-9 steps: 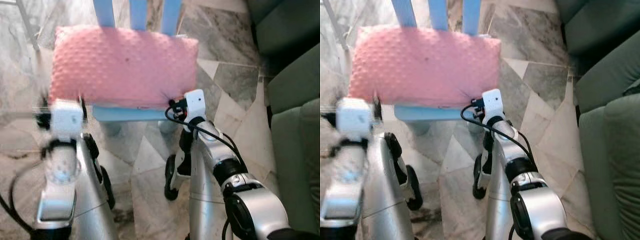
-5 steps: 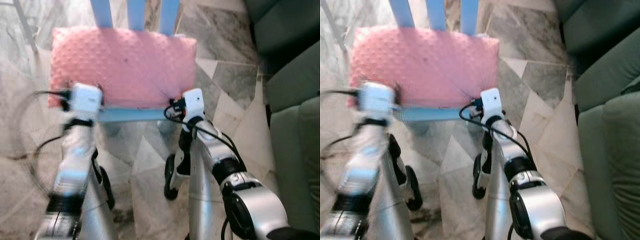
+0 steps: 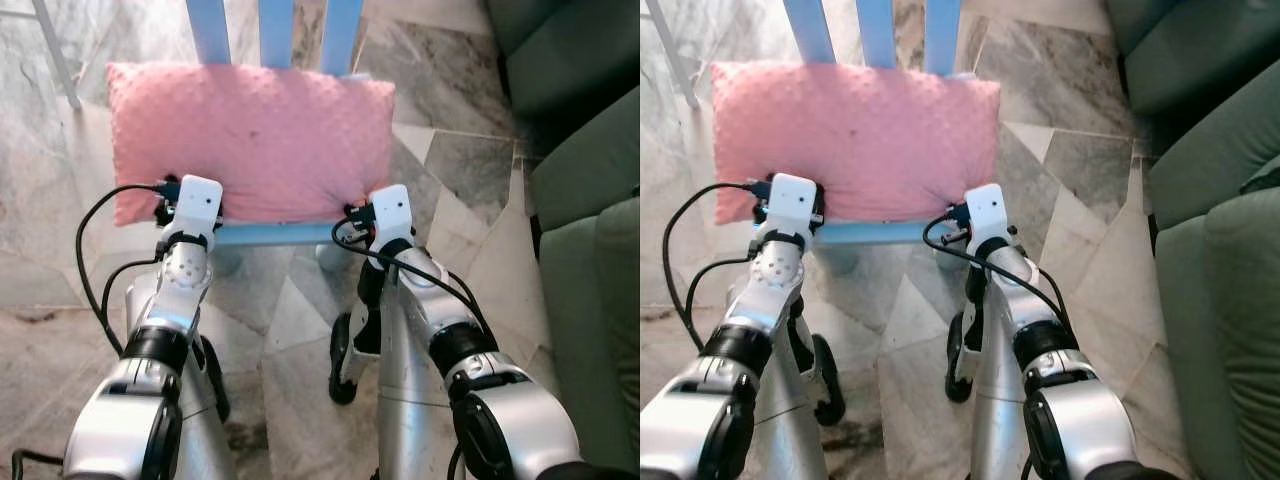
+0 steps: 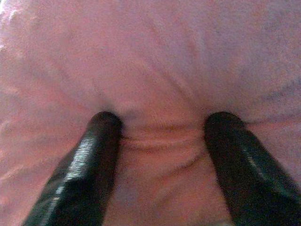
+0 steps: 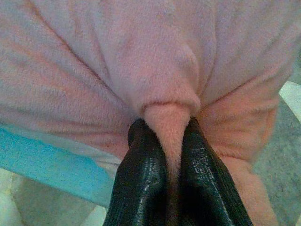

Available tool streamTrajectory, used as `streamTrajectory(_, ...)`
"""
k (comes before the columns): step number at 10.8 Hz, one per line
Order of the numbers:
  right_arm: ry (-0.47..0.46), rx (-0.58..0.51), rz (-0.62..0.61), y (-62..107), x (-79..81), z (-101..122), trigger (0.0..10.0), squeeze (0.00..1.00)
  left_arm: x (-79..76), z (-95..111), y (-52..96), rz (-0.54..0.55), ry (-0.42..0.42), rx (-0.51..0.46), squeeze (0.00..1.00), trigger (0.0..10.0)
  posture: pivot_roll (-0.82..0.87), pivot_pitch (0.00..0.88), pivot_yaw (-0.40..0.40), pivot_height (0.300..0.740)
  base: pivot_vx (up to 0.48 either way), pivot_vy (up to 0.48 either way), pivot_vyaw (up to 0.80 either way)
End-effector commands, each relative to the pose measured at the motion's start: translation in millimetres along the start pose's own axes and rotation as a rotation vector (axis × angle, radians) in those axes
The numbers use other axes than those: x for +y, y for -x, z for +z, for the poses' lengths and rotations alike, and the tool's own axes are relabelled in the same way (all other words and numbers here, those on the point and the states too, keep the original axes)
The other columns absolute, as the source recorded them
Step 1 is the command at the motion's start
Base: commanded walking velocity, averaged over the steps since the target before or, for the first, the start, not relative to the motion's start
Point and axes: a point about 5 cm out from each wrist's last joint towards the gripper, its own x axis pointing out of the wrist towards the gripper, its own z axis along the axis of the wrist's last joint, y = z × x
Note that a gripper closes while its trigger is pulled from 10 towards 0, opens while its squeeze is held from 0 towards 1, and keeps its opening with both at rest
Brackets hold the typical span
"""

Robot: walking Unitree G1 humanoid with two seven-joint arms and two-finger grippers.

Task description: Move the pillow to the sofa

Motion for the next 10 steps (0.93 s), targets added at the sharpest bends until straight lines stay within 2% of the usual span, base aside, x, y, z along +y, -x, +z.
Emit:
streamTrajectory(1, -0.021, 0.126, -0.037, 13.4, -8.1, -31.4, 0.0, 0.0, -14.8, -39.8, 18.1, -0.062, -0.024, 0.161, 0.0, 0.0, -0.03, 0.515, -0.152, 0.482, 0.0, 0.0, 0.0)
streamTrajectory(3, -0.019, 0.12, -0.031, 10.6, -5.7, -27.9, 0.0, 0.0, -18.4, -39.8, 17.4, -0.077, -0.023, 0.142, 0.0, 0.0, -0.03, 0.501, -0.148, 0.482, 0.0, 0.0, 0.0)
streamTrajectory(4, -0.019, 0.118, -0.029, 9.3, -4.6, -26.5, 0.0, 0.0, -17.8, -41.0, 16.6, -0.067, 0.002, 0.157, 0.0, 0.0, -0.02, 0.497, -0.147, 0.482, 0.0, 0.0, 0.0)
streamTrajectory(10, -0.008, 0.116, -0.043, 7.3, -7.8, -23.9, 0.0, 0.0, -11.3, -39.6, 10.9, -0.065, -0.012, 0.155, 0.0, 0.0, -0.02, 0.46, -0.133, 0.482, 0.0, 0.0, 0.0)
